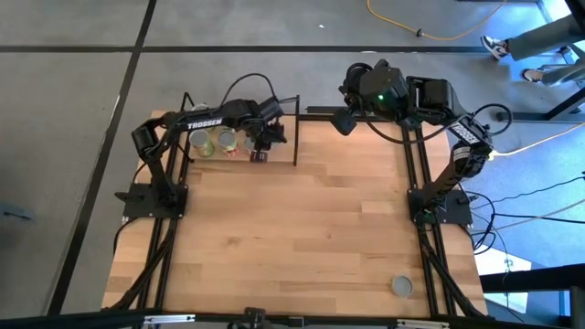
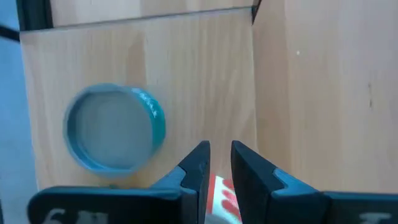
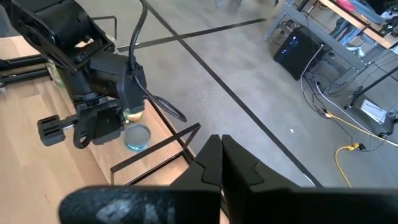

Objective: Pick and place cans onto a shelf
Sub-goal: Put the canned tuna on the shelf

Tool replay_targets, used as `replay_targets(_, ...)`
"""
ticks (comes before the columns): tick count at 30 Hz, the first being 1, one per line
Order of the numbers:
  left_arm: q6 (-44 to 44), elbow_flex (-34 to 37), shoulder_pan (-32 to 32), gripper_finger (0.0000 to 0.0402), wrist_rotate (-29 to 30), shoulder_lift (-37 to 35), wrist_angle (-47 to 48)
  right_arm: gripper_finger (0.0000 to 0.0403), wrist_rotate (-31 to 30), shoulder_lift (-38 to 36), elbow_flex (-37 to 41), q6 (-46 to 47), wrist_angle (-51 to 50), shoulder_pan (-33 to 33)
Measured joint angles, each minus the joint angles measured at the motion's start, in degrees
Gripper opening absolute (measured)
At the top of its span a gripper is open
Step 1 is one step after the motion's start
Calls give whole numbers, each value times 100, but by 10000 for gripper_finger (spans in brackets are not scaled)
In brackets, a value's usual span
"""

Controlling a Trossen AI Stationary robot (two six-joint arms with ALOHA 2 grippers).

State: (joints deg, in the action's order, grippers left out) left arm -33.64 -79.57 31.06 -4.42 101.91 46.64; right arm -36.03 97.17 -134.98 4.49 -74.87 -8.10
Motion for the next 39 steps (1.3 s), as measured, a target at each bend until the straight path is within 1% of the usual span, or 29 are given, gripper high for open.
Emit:
replay_targets(4,-185,-2,-23,59,44,108,-119,0,4,0,0,108,0,2)
replay_targets(8,-160,-4,5,59,122,246,-279,0,6,0,0,105,0,2)
replay_targets(11,-163,0,5,59,363,329,-372,0,7,0,30,109,9,2)
replay_targets(17,-324,0,32,59,471,458,-567,0,12,0,33,130,6,2)
replay_targets(21,-553,0,32,59,701,502,-886,0,11,0,35,131,4,2)
replay_targets(27,-751,0,32,59,729,518,-1382,0,15,0,35,149,4,2)
replay_targets(29,-757,0,32,59,838,518,-1485,0,15,0,35,169,4,2)
replay_targets(31,-757,0,32,59,992,518,-1419,0,17,0,35,254,0,2)
replay_targets(33,-744,0,27,59,1014,488,-1149,0,17,0,35,282,-1,2)
replay_targets(36,-747,-7,18,59,817,393,-654,0,20,0,35,281,-4,2)
replay_targets(39,-741,-4,41,59,607,401,-455,0,20,0,35,276,-4,2)
